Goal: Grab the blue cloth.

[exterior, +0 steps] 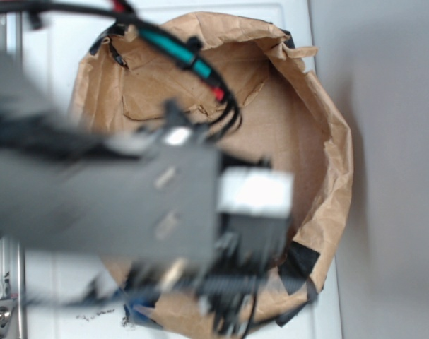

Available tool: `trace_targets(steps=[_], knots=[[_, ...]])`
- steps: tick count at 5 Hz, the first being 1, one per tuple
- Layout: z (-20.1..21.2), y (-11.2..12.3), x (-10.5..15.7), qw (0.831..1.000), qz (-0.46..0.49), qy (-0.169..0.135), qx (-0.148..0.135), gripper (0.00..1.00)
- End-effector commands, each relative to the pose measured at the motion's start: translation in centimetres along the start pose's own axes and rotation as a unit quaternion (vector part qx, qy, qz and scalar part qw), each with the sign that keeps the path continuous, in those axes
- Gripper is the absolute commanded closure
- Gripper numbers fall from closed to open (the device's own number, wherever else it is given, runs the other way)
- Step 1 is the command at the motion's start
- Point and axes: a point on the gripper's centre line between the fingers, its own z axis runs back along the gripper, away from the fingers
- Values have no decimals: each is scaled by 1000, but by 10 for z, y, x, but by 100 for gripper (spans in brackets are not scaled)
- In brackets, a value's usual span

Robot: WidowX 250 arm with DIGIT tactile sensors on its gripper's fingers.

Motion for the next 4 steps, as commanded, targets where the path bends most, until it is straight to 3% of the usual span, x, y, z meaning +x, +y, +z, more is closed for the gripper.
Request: trace_targets(steps=[1, 3, 4], knots=[[-13, 25, 31, 999, 20, -2, -34, 0], [-55, 24, 2, 999, -41, 18, -18, 0], [-63, 11, -11, 996, -56, 61, -23, 0]])
